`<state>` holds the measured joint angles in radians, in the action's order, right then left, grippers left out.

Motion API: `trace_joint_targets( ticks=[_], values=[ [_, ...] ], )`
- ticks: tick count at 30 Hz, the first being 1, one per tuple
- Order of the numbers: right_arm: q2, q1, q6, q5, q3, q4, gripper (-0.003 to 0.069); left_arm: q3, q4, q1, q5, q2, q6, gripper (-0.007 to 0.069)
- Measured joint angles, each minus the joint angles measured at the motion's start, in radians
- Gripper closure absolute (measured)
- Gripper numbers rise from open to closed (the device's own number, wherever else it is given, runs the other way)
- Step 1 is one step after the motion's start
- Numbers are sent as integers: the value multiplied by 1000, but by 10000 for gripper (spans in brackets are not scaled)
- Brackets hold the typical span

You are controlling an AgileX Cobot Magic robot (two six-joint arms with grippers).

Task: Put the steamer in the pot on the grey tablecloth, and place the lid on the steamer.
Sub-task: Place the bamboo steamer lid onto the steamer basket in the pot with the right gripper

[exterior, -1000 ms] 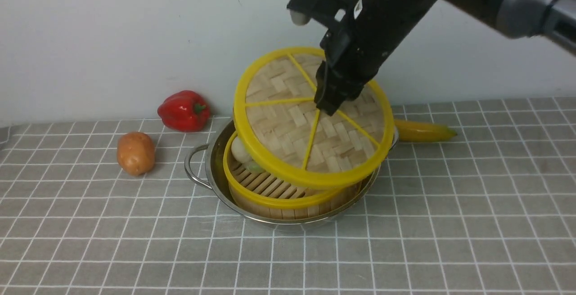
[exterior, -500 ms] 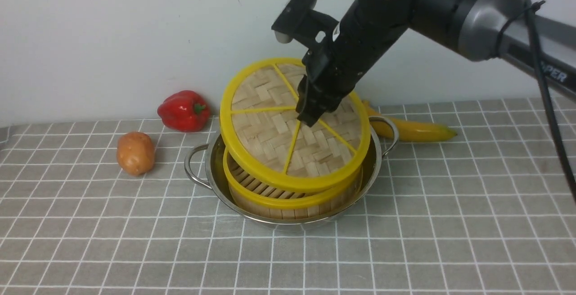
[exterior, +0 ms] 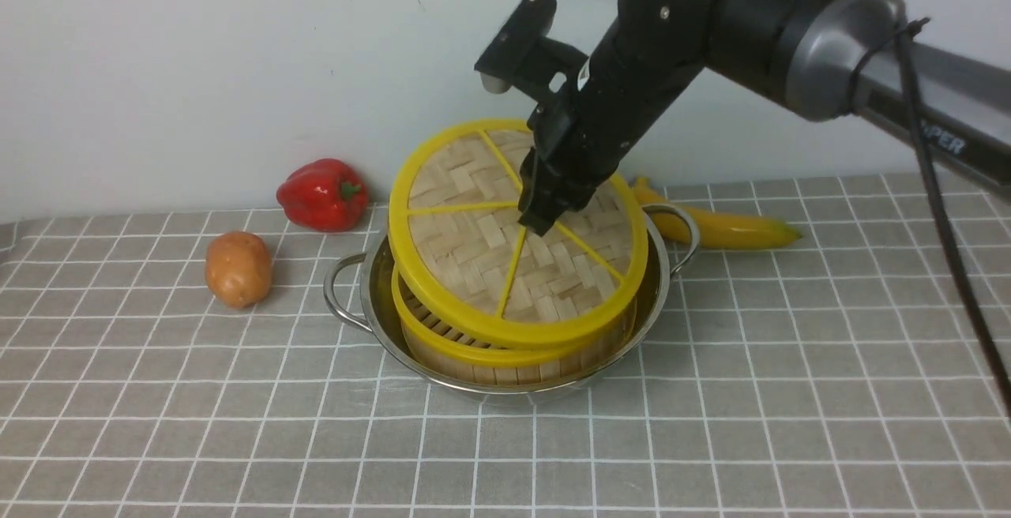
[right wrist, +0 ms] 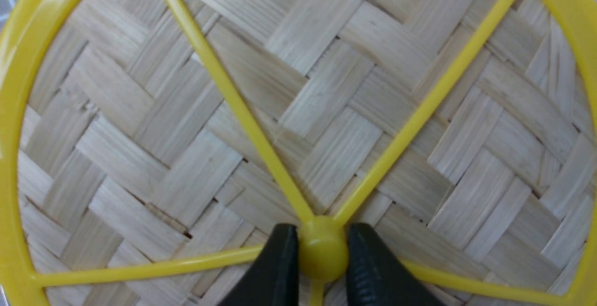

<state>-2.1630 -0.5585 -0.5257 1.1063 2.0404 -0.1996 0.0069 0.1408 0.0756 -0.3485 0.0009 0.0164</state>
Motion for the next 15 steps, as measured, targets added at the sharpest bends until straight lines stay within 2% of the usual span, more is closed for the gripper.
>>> trace_joint_targets(
  ticks=[15],
  values=[
    [-6, 0, 0, -28, -2, -7, 512, 0, 0, 0, 0, 0, 0, 382]
  ],
)
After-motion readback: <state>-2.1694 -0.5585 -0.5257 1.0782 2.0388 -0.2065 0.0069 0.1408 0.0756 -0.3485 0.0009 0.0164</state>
